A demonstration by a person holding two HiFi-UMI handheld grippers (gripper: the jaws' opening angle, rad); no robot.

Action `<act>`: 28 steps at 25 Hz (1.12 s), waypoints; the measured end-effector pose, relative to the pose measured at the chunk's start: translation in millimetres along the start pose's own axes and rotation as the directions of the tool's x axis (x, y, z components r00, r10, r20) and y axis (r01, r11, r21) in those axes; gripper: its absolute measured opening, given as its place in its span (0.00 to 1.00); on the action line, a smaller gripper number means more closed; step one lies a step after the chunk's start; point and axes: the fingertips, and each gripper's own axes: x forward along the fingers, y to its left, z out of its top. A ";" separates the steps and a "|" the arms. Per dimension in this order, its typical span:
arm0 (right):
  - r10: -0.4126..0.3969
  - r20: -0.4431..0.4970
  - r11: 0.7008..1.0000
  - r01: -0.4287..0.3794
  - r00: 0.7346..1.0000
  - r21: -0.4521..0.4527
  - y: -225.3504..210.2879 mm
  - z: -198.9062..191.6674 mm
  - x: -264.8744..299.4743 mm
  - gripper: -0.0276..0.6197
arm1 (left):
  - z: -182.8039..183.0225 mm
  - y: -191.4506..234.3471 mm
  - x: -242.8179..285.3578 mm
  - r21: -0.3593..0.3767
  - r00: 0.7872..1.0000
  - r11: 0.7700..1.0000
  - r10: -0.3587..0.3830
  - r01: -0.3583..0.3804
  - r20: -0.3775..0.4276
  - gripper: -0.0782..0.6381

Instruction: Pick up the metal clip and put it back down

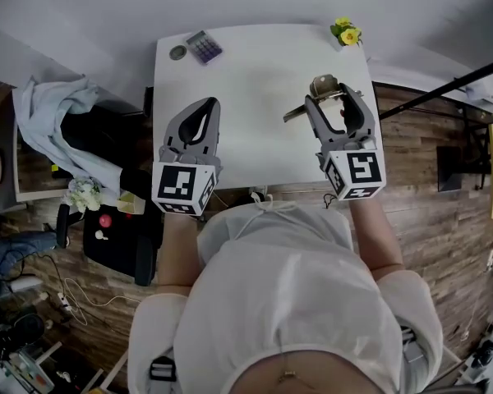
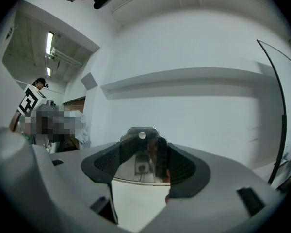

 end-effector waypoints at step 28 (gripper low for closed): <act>0.073 -0.613 0.992 0.007 0.787 0.127 25.5 -255.5 139.3 0.50 | -104.2 59.9 74.5 -0.177 0.988 0.984 -0.062 0.037 -0.138 0.14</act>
